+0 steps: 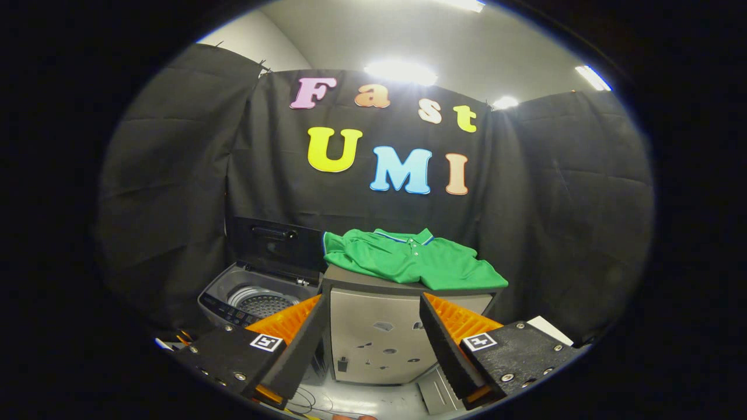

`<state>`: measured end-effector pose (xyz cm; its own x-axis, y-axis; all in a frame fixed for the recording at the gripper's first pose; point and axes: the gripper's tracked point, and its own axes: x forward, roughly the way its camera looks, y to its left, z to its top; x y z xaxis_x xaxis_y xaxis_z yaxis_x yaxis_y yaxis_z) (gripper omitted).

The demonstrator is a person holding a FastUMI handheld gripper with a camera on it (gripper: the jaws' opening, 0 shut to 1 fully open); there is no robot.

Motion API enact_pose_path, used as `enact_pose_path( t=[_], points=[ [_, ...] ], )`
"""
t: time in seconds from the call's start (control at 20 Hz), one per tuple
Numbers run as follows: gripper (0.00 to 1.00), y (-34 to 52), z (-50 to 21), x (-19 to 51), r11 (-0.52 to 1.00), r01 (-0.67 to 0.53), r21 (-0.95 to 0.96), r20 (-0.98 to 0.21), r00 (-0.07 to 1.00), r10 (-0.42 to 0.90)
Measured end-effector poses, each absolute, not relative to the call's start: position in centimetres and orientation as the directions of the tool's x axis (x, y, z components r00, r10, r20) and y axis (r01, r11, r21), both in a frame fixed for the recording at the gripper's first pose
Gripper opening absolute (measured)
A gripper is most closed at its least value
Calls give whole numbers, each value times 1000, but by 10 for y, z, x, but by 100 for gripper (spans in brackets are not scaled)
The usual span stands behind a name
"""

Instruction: Put the clothes into the washing machine and then close the washing machine lid.

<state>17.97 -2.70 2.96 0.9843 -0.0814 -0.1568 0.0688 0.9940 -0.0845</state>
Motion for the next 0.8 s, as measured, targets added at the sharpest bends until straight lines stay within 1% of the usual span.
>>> enact_pose_path(
  t=[0.35,0.5,0.6,0.8],
  points=[
    [95,-50,89,268,993,109,-41,-142,983,-114],
    [95,-65,102,304,993,118,-13,-148,982,-118],
    [95,-78,101,326,991,133,-7,-156,979,-133],
    [95,-99,74,365,988,150,30,-229,964,-139]
  ],
)
